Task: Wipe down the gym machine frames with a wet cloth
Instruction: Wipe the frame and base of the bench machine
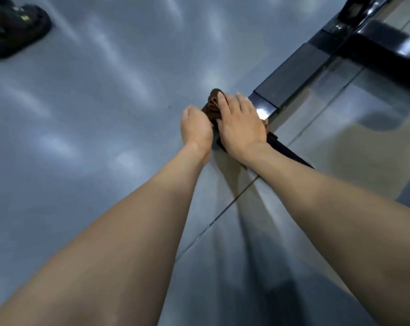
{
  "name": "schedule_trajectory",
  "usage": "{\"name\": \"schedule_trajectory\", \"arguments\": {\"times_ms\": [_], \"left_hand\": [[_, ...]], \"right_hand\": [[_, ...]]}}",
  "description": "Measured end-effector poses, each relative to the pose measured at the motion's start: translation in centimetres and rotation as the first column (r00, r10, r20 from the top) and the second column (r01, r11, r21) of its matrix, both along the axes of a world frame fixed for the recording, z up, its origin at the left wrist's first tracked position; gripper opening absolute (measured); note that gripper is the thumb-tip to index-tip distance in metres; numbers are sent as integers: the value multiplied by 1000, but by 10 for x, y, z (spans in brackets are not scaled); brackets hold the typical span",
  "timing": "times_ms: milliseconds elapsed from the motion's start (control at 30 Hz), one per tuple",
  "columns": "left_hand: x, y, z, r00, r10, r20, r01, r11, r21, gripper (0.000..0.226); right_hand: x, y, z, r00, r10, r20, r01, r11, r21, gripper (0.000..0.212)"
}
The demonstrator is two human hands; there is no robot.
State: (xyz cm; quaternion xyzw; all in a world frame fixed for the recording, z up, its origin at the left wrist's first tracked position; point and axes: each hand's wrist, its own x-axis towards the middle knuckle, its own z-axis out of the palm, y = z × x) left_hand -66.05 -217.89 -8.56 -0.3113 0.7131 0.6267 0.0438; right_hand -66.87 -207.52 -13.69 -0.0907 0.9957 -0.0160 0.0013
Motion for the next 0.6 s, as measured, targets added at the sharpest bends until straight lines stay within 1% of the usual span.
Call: {"name": "schedule_trajectory", "arguments": {"times_ms": [67,133,200,233,267,333,367,400,433,467,500,533,567,600], "left_hand": [[-2,-7,5,999,42,20,-42,999,5,33],[2,-10,8,999,20,35,-19,999,-27,41],[10,-7,11,997,-64,47,69,992,-108,45],[15,-3,11,990,-133,54,141,974,-176,48],[23,3,10,975,-213,63,222,938,-266,50],[41,21,12,920,-384,78,375,808,-454,54],[50,33,13,876,-477,73,439,724,-533,55],[58,47,13,811,-579,76,500,621,-603,55],[67,62,12,726,-678,115,564,491,-664,56],[74,78,11,616,-762,201,632,326,-703,62],[82,95,10,482,-814,324,697,131,-705,72],[89,111,10,333,-826,455,739,-71,-670,85],[96,129,9,192,-799,570,748,-257,-612,96],[102,143,9,76,-750,657,732,-405,-547,103]], "right_hand": [[-5,-2,0,1000,1,-3,-1,1000,-27,65],[1,5,2,1000,12,-6,-13,998,-53,65],[23,22,5,1000,15,-5,-15,997,-73,64],[40,36,6,1000,11,-13,-12,997,-79,64],[61,52,6,1000,1,-14,-2,996,-88,63],[110,91,6,999,-45,5,45,994,-104,64],[137,112,7,997,-78,18,80,991,-108,64],[165,133,8,992,-123,42,127,986,-113,63],[194,153,11,984,-168,59,174,978,-114,62],[223,171,15,971,-228,72,236,965,-118,62],[253,189,19,949,-306,78,313,942,-117,61],[283,205,23,911,-404,87,412,904,-118,59],[311,221,27,861,-501,92,509,853,-118,58],[334,232,29,817,-569,95,577,808,-122,57]]}}
